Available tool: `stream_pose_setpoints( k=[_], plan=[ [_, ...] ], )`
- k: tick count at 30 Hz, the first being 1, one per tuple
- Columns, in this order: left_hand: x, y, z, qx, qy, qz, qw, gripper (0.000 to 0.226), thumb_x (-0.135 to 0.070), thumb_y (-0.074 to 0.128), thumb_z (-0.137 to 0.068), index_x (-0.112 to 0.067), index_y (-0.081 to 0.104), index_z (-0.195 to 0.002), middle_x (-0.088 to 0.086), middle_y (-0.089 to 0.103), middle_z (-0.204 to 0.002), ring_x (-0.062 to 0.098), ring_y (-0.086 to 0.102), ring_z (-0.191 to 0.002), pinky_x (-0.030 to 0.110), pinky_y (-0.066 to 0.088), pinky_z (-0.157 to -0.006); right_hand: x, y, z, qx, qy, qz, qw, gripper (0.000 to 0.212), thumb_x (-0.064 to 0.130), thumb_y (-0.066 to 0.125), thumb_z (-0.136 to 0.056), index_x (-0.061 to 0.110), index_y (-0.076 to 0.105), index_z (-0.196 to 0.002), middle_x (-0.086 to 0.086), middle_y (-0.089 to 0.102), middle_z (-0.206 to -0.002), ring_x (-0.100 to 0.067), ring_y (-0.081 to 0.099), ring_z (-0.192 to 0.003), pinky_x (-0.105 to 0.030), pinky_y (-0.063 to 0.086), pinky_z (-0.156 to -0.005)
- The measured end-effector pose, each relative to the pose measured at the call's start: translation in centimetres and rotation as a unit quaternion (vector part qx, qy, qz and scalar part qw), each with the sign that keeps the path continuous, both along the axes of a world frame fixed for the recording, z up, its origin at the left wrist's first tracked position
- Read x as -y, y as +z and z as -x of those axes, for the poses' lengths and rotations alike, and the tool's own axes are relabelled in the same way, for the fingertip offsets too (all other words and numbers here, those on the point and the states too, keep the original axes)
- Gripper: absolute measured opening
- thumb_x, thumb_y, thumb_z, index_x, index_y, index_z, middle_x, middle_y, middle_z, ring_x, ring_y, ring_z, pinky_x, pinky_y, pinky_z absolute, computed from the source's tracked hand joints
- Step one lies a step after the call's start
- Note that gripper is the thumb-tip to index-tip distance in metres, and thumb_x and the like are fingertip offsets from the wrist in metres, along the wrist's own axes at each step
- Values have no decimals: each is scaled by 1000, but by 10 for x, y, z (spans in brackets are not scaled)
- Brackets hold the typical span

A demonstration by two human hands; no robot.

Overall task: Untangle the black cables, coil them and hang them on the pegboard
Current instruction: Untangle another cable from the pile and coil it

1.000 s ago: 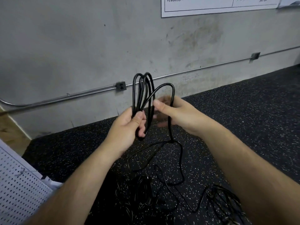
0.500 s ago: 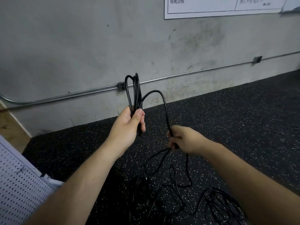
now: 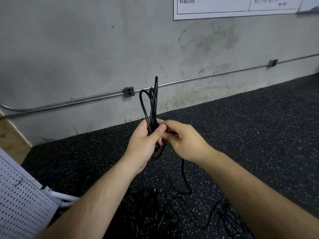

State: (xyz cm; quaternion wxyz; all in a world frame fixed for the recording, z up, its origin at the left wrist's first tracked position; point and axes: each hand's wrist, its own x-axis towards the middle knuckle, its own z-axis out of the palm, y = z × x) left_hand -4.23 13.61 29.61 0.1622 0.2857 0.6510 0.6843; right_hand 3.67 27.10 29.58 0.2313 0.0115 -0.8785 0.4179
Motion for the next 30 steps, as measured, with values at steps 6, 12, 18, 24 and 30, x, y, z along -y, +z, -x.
stream_pose_setpoints(
  k=[6,12,18,24,30],
  plan=[
    [-2,3,5,-76,61,3,995,12,-17,63,-100,-28,66,-101,-5,56,-62,10,53,-62,25,46,-67,2,-1,-4,54,-5,10,999,70,-10,48,-96,42,46,-143,12,49,-130,6,53,-99,-8,48,-81],
    [-2,0,9,-64,102,16,993,6,-25,63,-101,-24,66,-96,0,62,-66,9,61,-69,22,49,-70,-3,-6,-8,89,-91,19,992,63,-8,46,-97,21,33,-152,2,47,-143,-1,58,-113,-13,47,-92],
    [11,11,15,-54,80,-18,995,20,-23,60,-102,-34,67,-88,9,70,-86,11,55,-65,49,53,-84,-49,-48,-18,345,-229,-164,895,39,-3,49,-94,14,59,-128,-2,54,-113,-22,58,-98,-33,52,-84],
    [16,18,12,-31,37,-43,998,6,-18,58,-103,-15,63,-100,-6,71,-81,9,53,-63,35,51,-74,-44,-50,-22,352,-115,-110,922,81,-3,53,-89,29,24,-157,-1,36,-156,-12,56,-115,-22,54,-85],
    [15,20,9,-8,6,-68,998,7,-18,58,-102,-15,62,-98,-3,68,-81,7,52,-62,32,49,-72,0,-53,3,213,20,17,977,28,26,69,-96,30,64,-124,15,62,-131,-4,56,-124,-34,41,-113]
  ],
)
